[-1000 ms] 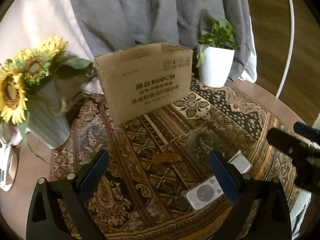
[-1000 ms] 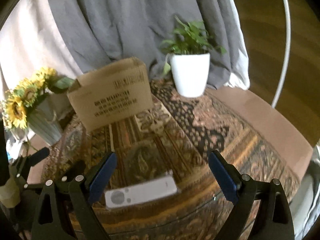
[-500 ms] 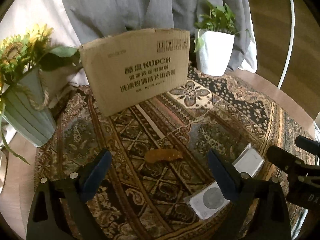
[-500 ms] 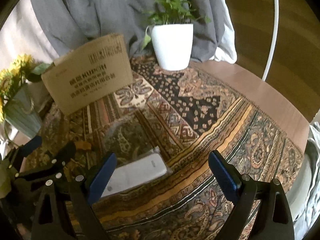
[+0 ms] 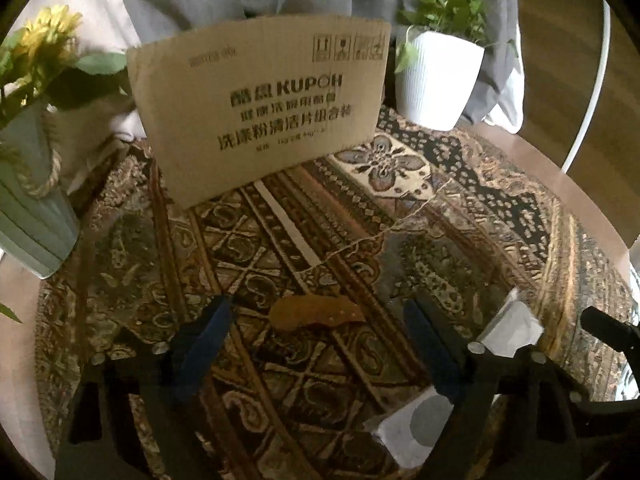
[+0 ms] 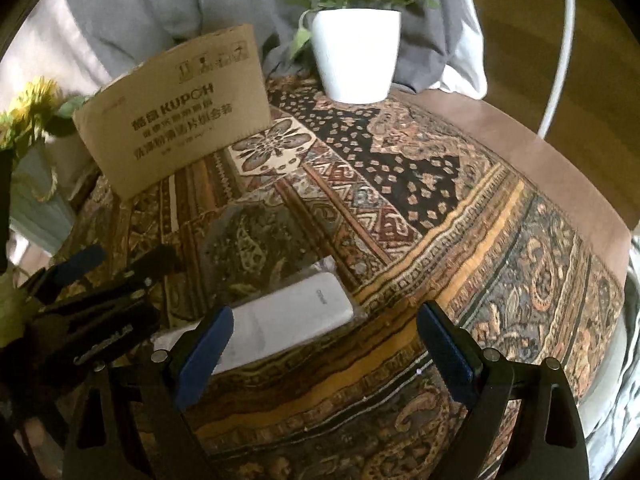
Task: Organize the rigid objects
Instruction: 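Grasp the wooden-handled piece with the left tool while the right tool moves over the remote, then grasp the bagged white remote with the right tool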
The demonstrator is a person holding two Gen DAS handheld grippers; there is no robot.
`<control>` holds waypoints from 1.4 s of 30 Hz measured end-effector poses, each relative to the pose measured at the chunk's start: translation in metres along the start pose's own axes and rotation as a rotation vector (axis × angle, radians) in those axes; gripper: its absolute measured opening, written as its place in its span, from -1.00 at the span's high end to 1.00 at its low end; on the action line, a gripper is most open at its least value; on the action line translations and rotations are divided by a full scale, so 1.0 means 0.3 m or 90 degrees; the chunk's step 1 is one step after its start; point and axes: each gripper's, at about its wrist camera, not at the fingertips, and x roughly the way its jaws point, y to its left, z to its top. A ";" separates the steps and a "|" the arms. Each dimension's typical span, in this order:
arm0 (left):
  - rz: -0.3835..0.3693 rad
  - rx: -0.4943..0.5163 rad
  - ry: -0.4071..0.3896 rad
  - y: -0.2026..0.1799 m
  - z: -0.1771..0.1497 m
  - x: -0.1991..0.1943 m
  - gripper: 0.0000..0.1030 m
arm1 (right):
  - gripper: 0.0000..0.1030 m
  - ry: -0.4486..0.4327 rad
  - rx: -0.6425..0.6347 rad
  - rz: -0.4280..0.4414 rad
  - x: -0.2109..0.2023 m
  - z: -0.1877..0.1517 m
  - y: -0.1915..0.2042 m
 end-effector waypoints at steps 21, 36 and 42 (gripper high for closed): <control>-0.007 0.002 0.019 0.014 -0.015 0.075 -0.09 | -0.83 0.013 -0.015 -0.014 0.062 0.030 0.008; 0.089 -0.037 -0.039 0.007 -0.060 -0.115 -0.09 | -0.83 -0.016 -0.143 0.085 0.033 0.074 0.017; 0.167 -0.134 -0.033 -0.018 -0.104 -0.181 -0.09 | -0.83 -0.017 -0.241 0.161 0.035 0.103 0.026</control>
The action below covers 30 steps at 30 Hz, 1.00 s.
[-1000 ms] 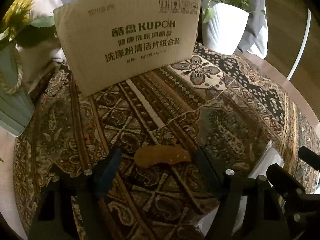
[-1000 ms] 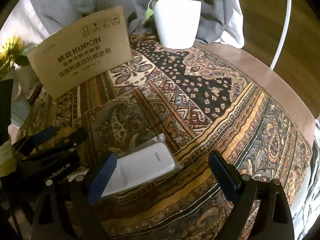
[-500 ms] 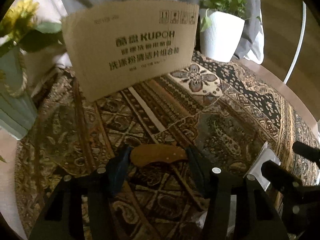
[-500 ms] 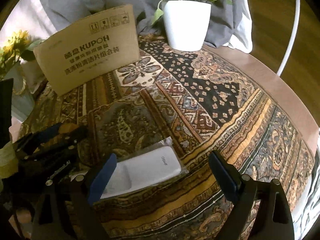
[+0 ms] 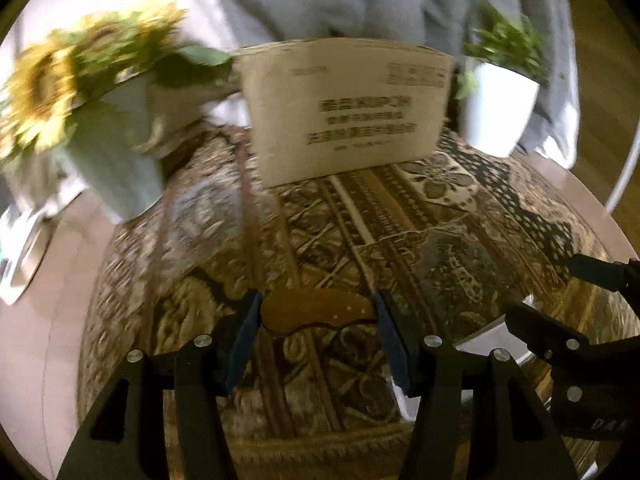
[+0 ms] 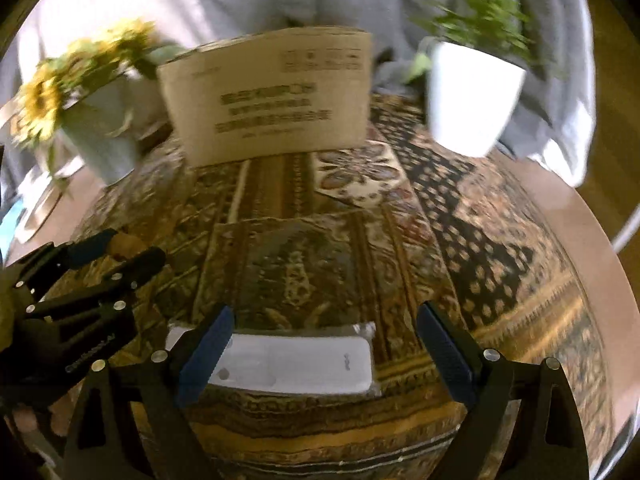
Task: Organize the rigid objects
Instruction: 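Grasp the bagged white remote with the right tool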
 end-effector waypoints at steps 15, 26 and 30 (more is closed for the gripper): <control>0.211 -0.222 -0.026 -0.143 -0.119 -0.207 -0.09 | -0.81 0.037 -0.266 0.274 0.047 0.057 -0.031; 0.336 -0.301 -0.023 -0.247 -0.208 -0.232 -0.09 | -0.51 0.046 -0.484 0.403 0.085 0.011 0.017; 0.359 -0.322 -0.004 -0.265 -0.232 -0.211 -0.09 | -0.33 0.044 -0.565 0.429 0.110 -0.023 0.045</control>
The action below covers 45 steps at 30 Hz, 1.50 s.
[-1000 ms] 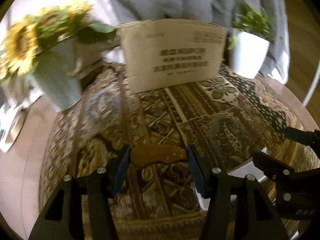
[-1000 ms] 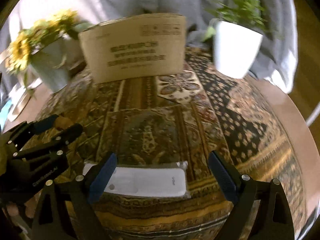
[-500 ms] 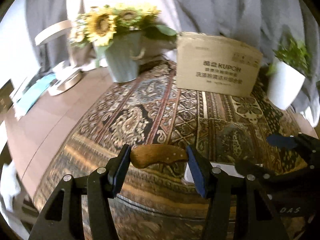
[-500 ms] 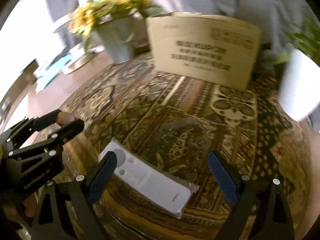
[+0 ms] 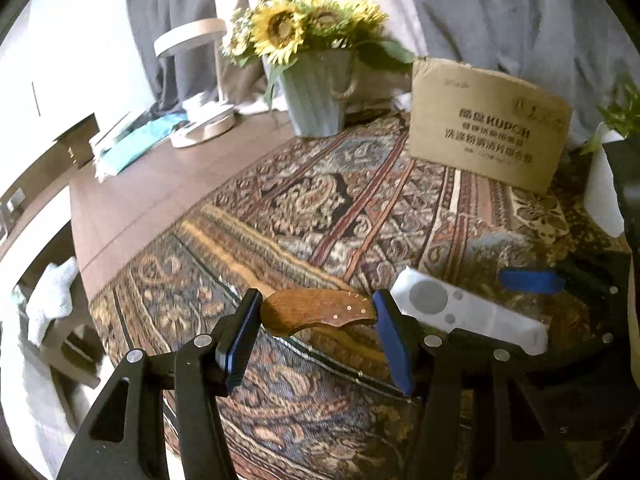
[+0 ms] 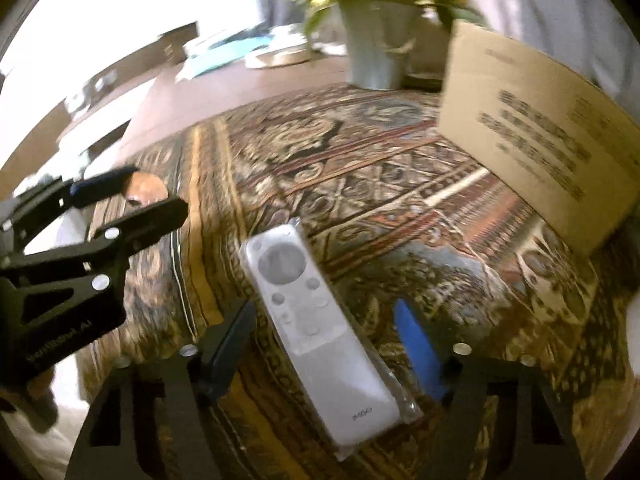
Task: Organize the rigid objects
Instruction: 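Grasp the bagged white remote with the right tool, then carry the wooden piece with the left tool while the right tool carries the remote to the box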
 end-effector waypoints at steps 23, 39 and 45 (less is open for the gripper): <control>0.055 -0.011 0.021 -0.068 -0.021 0.019 -0.09 | 0.20 -0.032 -0.022 0.087 0.047 -0.024 -0.087; 0.043 -0.015 0.011 -0.047 0.000 0.003 -0.09 | 0.23 -0.037 0.000 0.034 0.008 -0.033 -0.064; 0.007 -0.001 -0.019 -0.046 0.038 -0.034 -0.09 | 0.23 -0.066 0.052 -0.001 -0.081 -0.028 -0.077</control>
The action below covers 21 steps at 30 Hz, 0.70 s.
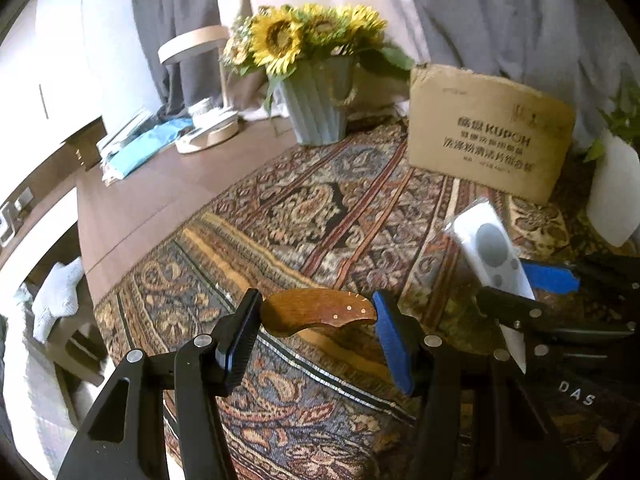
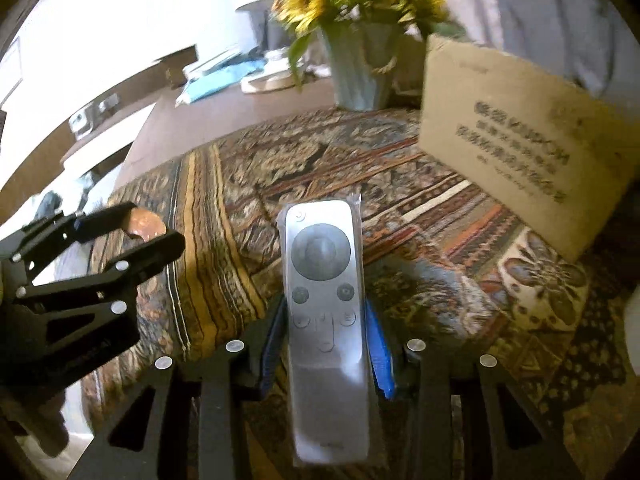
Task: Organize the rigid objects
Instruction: 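Carry the wooden piece with the left tool while the right tool carries the remote to the box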
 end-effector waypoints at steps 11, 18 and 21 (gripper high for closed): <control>-0.092 0.059 -0.076 0.028 0.105 -0.102 -0.09 | 0.28 -0.076 0.094 -0.102 -0.204 0.037 0.020; -0.141 0.092 -0.112 0.058 0.180 -0.153 -0.09 | 0.29 -0.129 0.152 -0.158 -0.299 0.067 0.061; -0.164 0.104 -0.124 0.066 0.210 -0.175 -0.09 | 0.29 -0.150 0.178 -0.181 -0.341 0.088 0.077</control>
